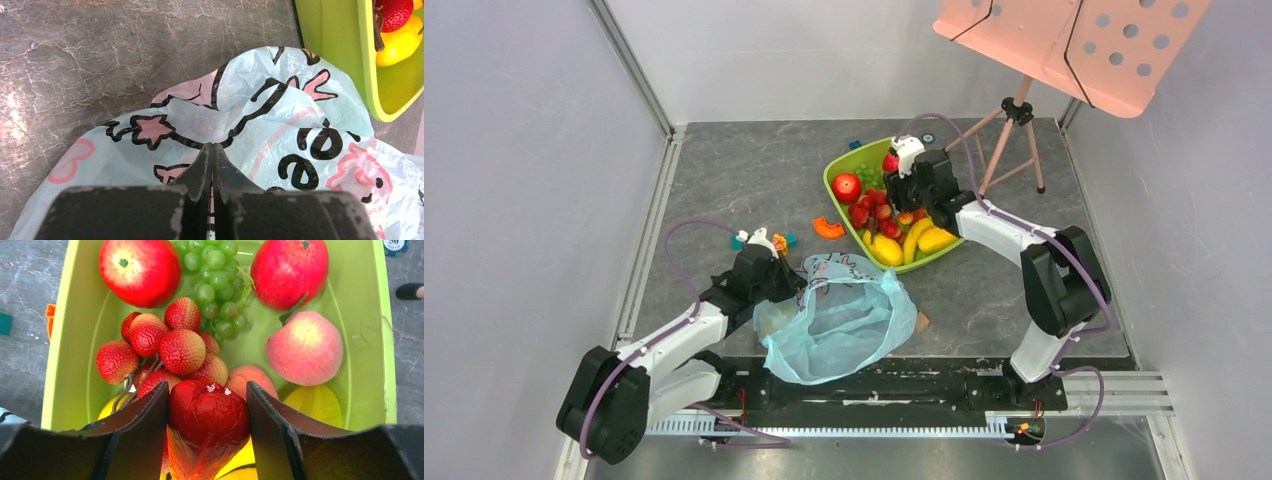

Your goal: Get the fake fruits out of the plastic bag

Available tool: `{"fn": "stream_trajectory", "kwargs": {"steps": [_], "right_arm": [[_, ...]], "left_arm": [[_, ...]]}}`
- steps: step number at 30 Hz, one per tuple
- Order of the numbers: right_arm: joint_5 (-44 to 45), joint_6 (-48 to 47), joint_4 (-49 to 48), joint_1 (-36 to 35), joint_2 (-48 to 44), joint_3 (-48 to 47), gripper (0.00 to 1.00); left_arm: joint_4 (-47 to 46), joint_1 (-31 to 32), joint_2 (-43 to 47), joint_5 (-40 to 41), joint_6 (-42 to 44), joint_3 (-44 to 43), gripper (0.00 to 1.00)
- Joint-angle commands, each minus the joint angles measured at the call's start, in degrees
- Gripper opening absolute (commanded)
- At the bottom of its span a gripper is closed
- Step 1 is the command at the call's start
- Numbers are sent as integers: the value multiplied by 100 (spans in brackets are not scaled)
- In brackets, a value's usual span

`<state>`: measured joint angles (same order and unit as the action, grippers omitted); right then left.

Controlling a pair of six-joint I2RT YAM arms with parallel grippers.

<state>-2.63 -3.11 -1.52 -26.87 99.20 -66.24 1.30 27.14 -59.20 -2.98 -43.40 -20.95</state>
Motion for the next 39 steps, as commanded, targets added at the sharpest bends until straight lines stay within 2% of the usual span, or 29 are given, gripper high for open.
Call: {"fn": "stream_trajectory", "kwargs": {"steps": [1,11,15,18,22,26,30,35,39], "right_arm": [[369,138,-167,-15,-104,199,35],[511,280,-429,-10,-393,818,45],[509,281,-509,-11,-513,954,57],[509,239,-503,-9,-645,975,63],[554,180,-490,-7,-929,976,73],[562,69,-311,-10,-1173,840,81],[530,-157,-269,-11,-1759,931,82],[-535,-687,-511,-80,-2657,1362,81],[-546,-1110,-677,-658,-3463,1585,80]], "left_arm": [[69,20,136,97,6,-97,2],[175,20,124,89,46,-168,2],[236,20,153,105,42,-170,4],[289,20,176,124,9,-186,10],[319,20,215,120,-45,-203,24],[425,20,263,132,-64,-273,30],[768,20,436,260,-3,-463,38],[1234,11,766,514,40,-791,53],[1538,-32,940,615,49,-1108,61]]}}
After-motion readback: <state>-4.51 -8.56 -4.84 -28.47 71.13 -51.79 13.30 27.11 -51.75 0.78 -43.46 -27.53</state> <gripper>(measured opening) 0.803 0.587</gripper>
